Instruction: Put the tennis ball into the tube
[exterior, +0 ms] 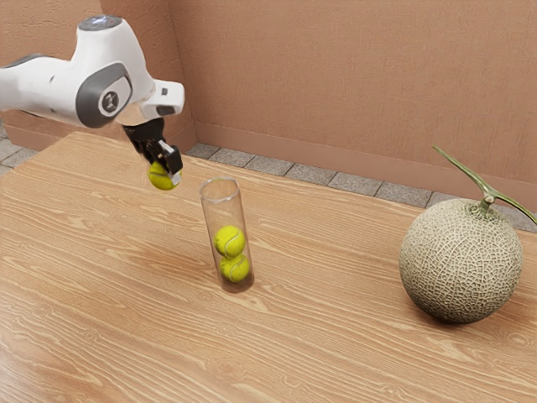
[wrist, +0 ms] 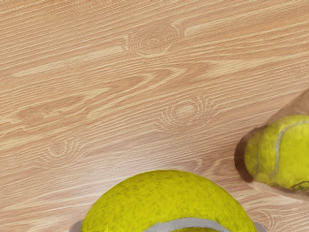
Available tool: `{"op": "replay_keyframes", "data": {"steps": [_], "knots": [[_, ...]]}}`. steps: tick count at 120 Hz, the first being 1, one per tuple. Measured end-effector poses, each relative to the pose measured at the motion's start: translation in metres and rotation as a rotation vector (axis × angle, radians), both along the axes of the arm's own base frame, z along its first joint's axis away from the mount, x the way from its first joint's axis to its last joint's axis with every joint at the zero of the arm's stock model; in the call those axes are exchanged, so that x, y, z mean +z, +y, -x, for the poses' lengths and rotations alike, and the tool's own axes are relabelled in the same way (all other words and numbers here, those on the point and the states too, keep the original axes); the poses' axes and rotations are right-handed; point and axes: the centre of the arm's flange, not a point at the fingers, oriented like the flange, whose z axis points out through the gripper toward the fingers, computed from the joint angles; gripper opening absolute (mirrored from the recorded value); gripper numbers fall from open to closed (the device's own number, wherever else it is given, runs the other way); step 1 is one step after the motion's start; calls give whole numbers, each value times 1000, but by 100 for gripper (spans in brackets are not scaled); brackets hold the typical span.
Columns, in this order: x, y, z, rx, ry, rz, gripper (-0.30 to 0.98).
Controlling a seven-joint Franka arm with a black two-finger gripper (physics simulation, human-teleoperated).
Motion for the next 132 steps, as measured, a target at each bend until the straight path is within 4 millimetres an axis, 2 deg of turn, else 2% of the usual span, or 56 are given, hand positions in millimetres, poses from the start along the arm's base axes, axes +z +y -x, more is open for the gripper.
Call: {"op": "replay_keyframes", "data": {"steps": [25, 47, 60, 70, 90, 99, 107, 117, 132], "knots": [[47, -67, 4, -80, -35, -2, 21], [49, -105, -1, -138, -11, 18, 23], [46, -121, -8, -173, 1, 29, 39], [44, -114, -11, -167, 14, 27, 48], [44, -50, -15, -65, 37, 23, 59], [55, -35, -12, -39, 43, 19, 62], [58, -35, -9, -38, 66, 16, 64], [62, -46, -4, -54, 88, 10, 65], [93, -71, 0, -105, 83, 4, 67]]}}
